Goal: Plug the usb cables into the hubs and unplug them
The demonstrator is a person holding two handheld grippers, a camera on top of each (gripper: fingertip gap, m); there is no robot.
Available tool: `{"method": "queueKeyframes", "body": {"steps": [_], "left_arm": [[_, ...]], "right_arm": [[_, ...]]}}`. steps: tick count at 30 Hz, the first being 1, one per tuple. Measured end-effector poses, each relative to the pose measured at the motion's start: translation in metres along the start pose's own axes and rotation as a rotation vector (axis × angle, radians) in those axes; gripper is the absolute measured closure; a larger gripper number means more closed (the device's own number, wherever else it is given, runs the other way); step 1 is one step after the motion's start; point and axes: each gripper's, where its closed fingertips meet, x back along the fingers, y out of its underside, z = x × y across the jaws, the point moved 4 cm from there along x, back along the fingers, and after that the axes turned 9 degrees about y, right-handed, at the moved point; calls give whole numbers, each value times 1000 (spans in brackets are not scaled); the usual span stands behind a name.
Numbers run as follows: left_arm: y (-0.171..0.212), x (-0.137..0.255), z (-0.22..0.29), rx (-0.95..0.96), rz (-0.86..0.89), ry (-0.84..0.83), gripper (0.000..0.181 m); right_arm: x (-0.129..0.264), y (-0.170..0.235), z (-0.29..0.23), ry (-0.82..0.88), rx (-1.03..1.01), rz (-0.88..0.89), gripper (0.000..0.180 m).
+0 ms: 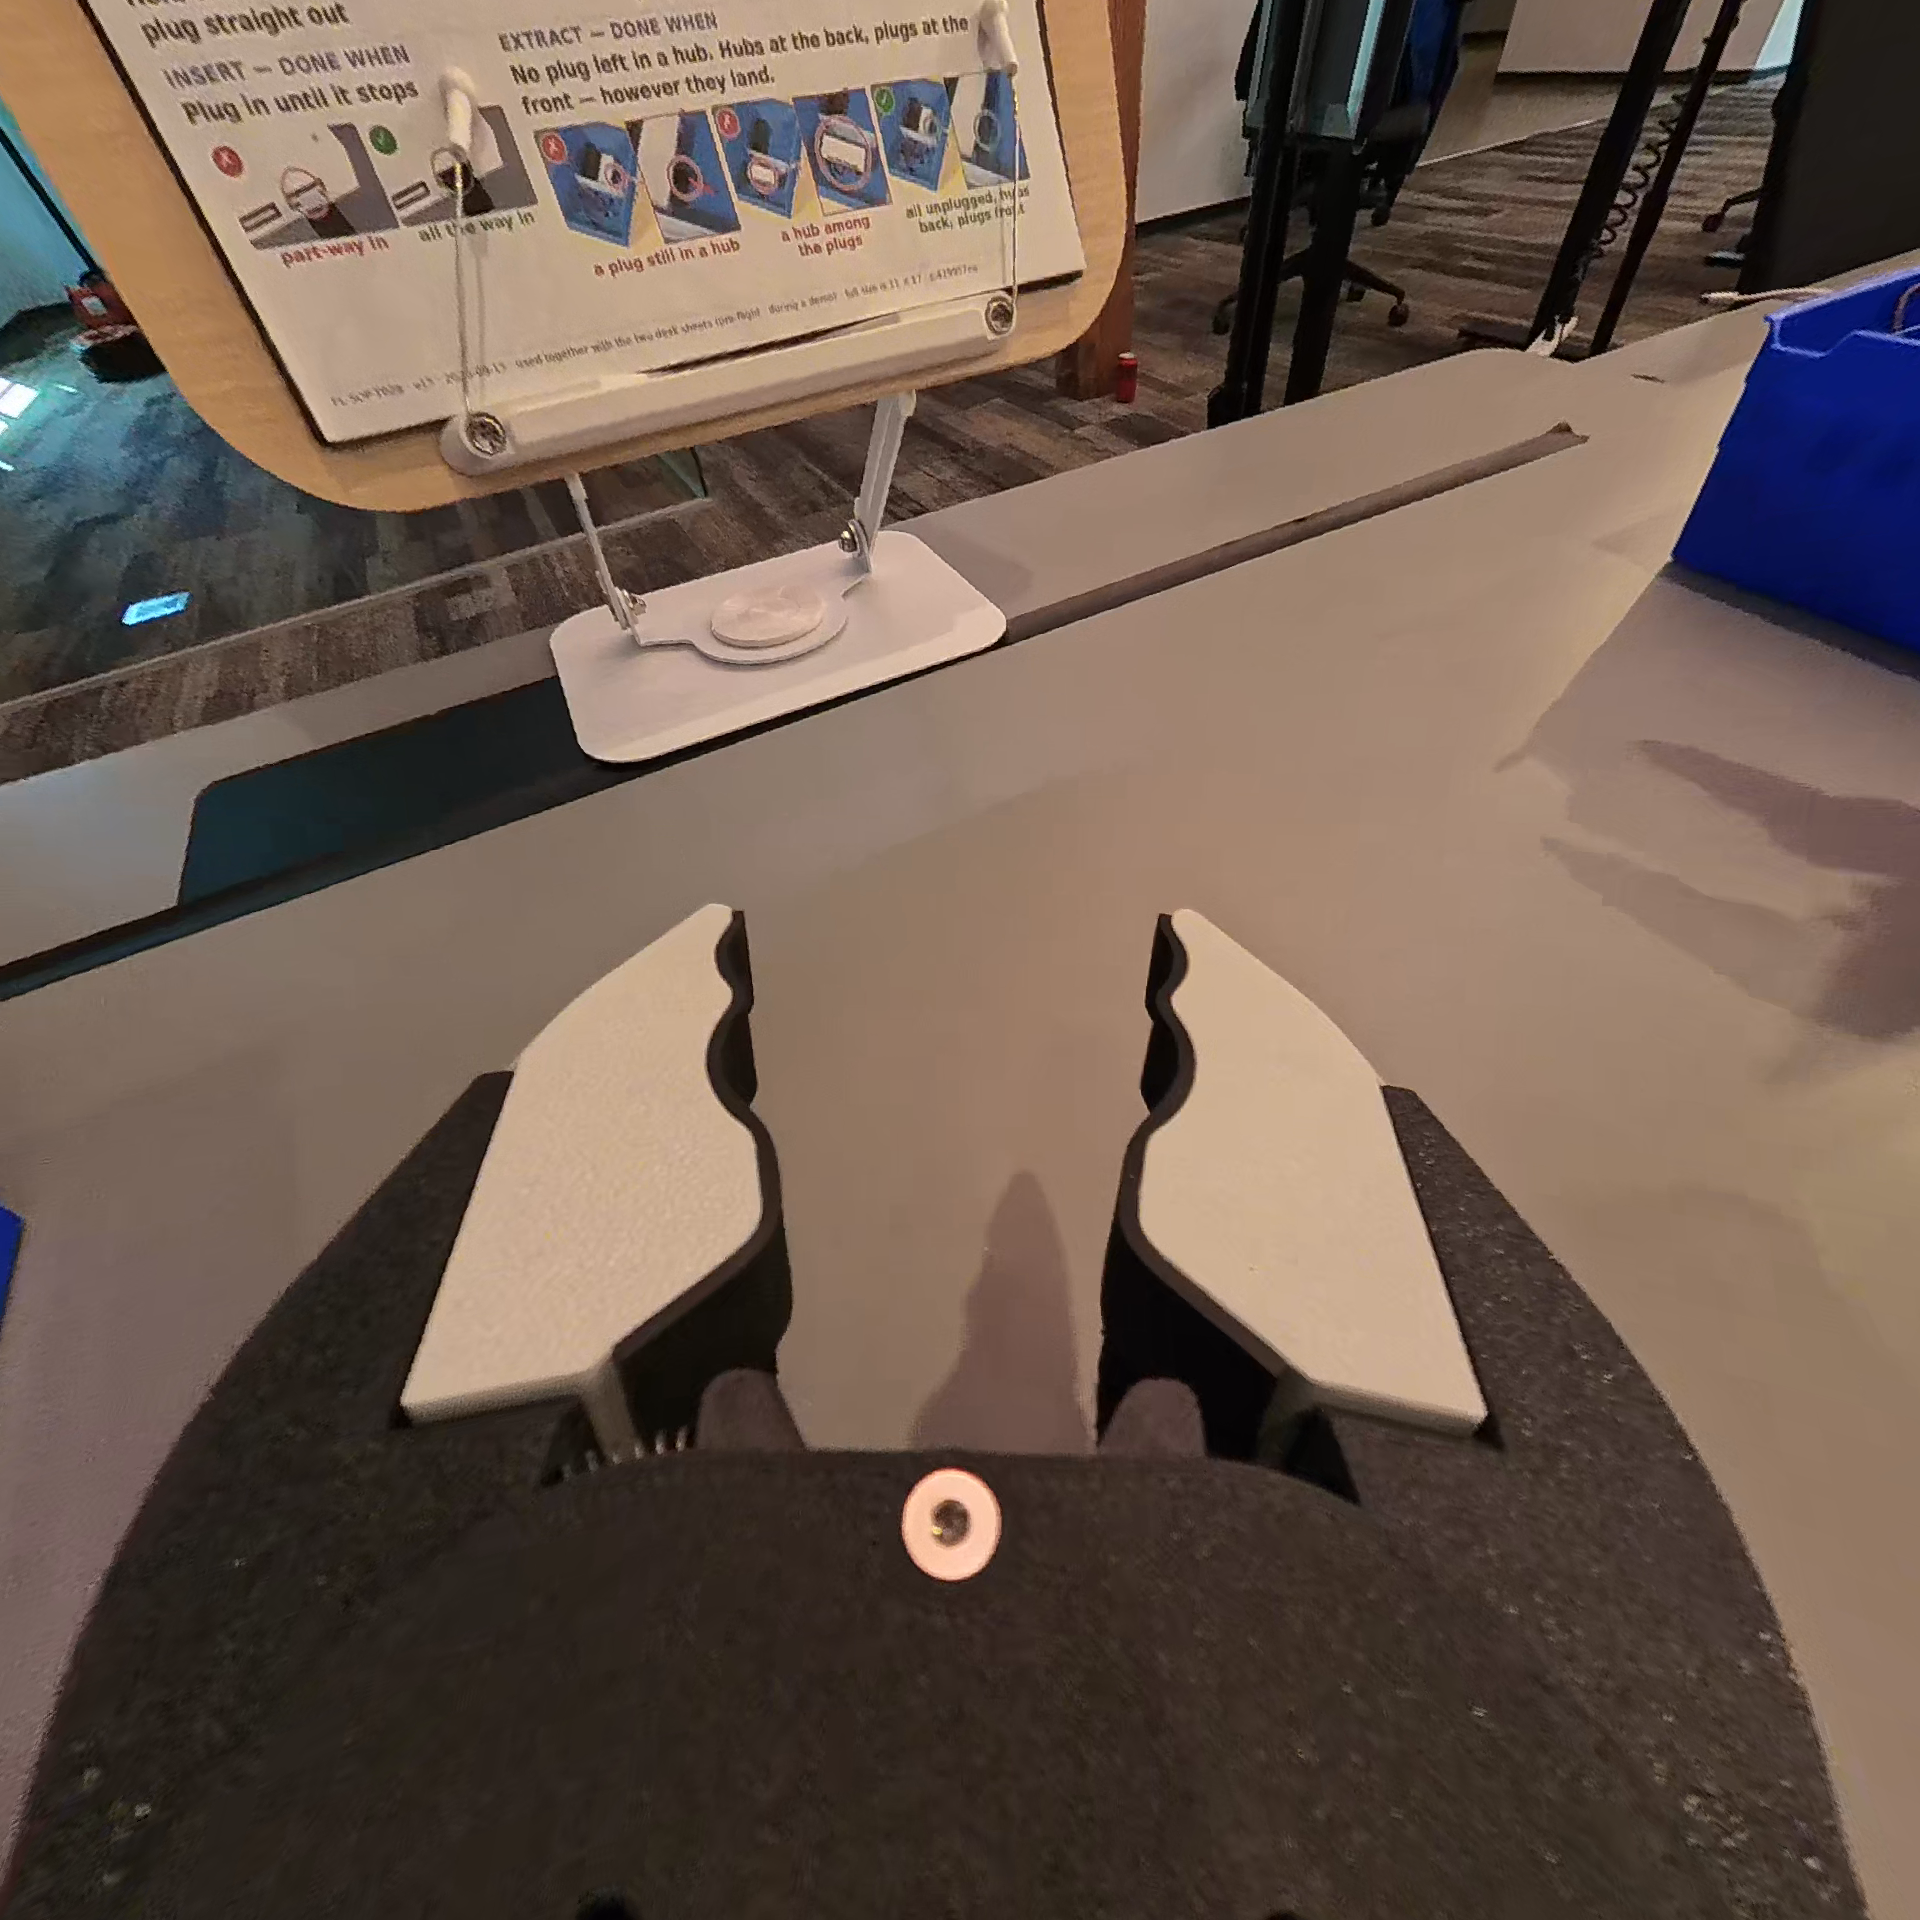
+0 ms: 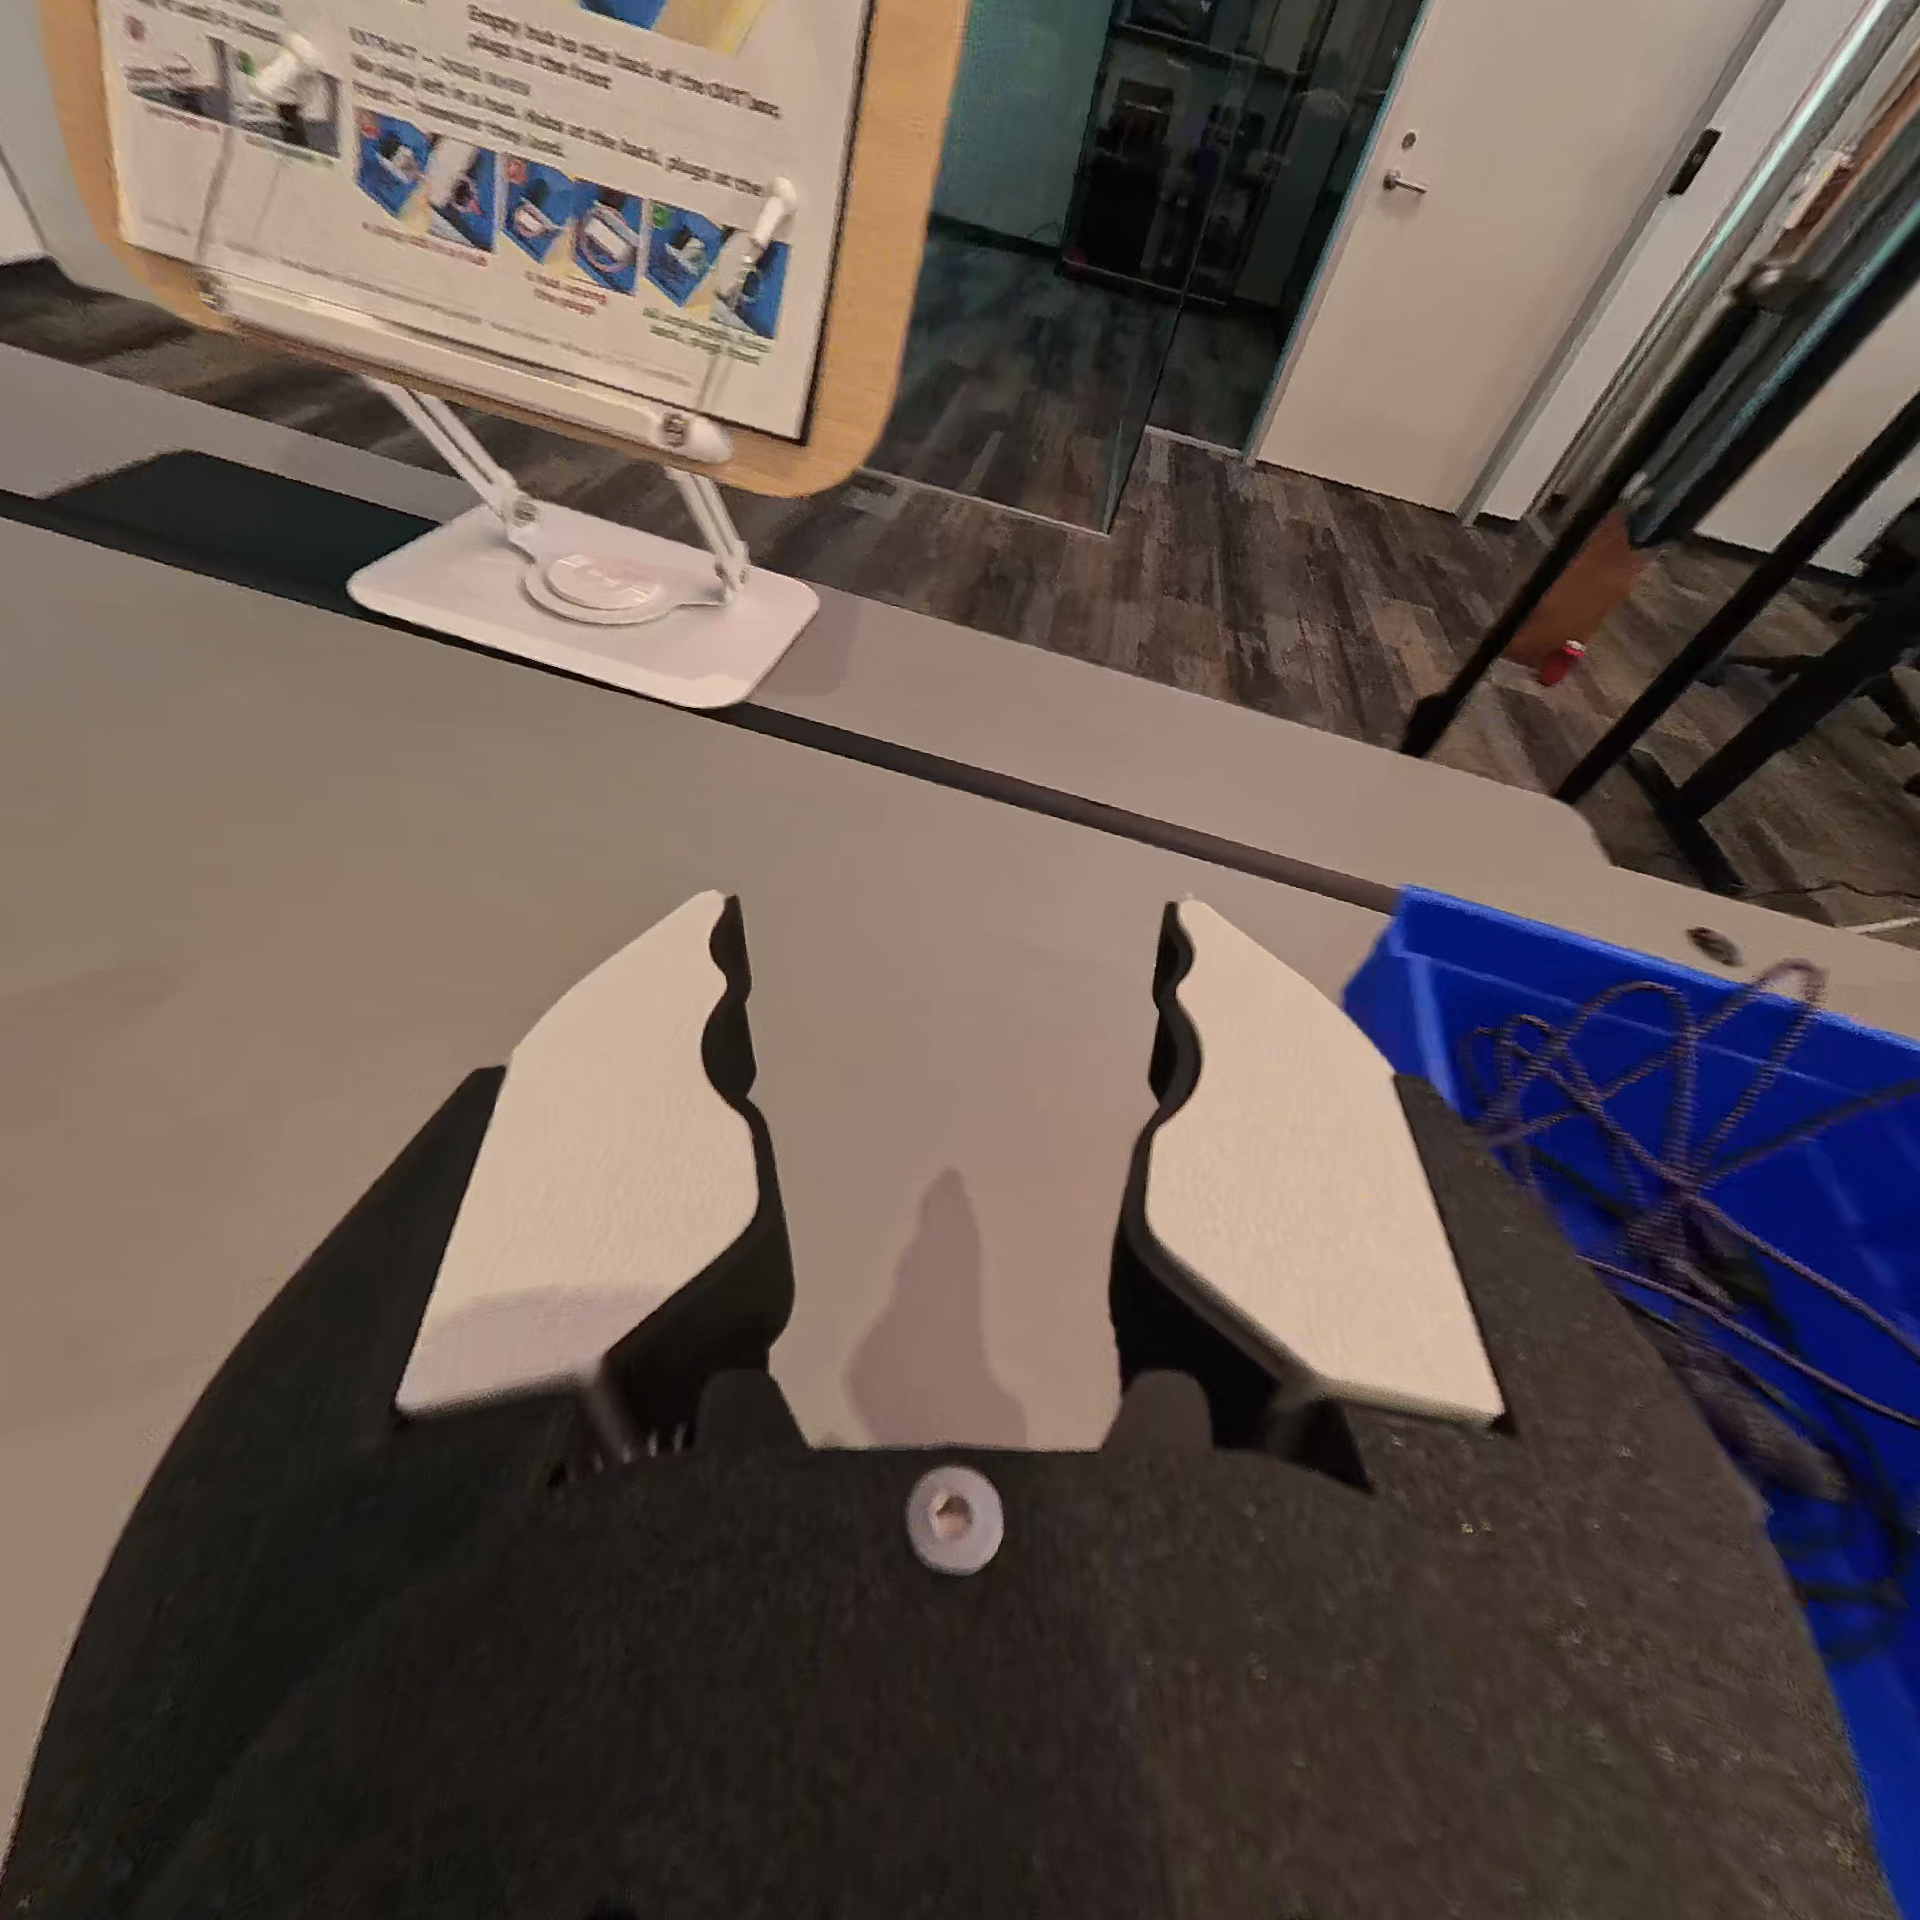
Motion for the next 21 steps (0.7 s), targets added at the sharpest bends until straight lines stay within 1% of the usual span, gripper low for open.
{"method": "queueKeyframes", "body": {"steps": [3,5,7,10,11,12,13,17,19,21], "left_arm": [[-8,23,1,32,-46,27,107],[-16,50,-6,27,-38,-21,111],[-17,80,-22,6,-83,-111,111],[-10,120,-48,3,-189,-227,106],[-7,132,-55,9,-214,-262,104],[-4,143,-61,15,-227,-292,104],[-3,152,-67,18,-227,-324,103],[1,185,-91,-13,-231,-494,104],[10,192,-101,-1,-260,-546,106],[23,194,-111,47,-286,-585,118]], "right_arm": [[15,-11,58,54,23,-50,106],[24,-14,110,114,58,-110,110],[30,-9,167,195,95,-202,111],[29,19,233,165,99,-382,123],[27,31,248,124,91,-435,133],[25,44,264,114,84,-473,138],[24,58,280,131,79,-527,135],[16,111,310,116,57,-716,121],[11,135,316,83,30,-774,122],[4,153,322,62,4,-769,129]]}}
